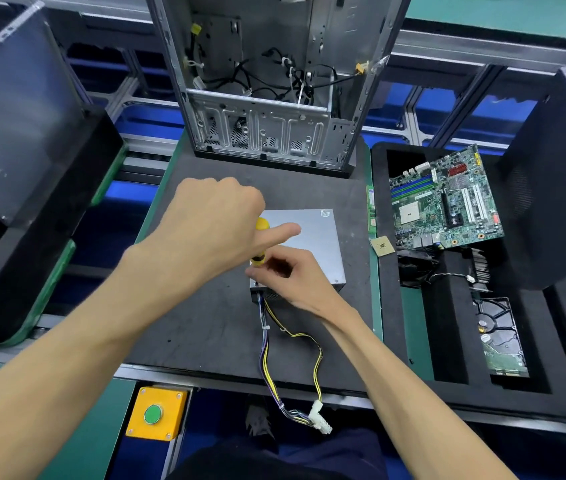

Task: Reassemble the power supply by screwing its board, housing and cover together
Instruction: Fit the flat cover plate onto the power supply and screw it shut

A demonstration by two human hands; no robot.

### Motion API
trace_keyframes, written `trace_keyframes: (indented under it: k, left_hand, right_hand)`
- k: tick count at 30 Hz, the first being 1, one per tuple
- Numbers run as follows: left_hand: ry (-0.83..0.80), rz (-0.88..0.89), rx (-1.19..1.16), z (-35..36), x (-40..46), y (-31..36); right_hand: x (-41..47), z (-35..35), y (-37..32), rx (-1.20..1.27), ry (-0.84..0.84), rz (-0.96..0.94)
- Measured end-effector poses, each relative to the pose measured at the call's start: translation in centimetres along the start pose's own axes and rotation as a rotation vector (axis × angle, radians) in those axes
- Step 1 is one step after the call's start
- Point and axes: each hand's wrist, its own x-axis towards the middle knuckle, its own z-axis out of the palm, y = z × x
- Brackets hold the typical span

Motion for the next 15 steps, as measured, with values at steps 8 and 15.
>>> trace_keyframes:
  k: [8,15]
  left_hand:
    - [-0.217,0.313,-0.48,-0.9,0.0,-2.0]
    - [-0.063,0.047,-0.077,-0.5,0.7,-2.2]
  right_hand:
    - [0.5,-0.7,-0.6,0.089,-0.061,0.049]
    - [0.3,-0.7,-0.6,0.07,-0.048,0.02]
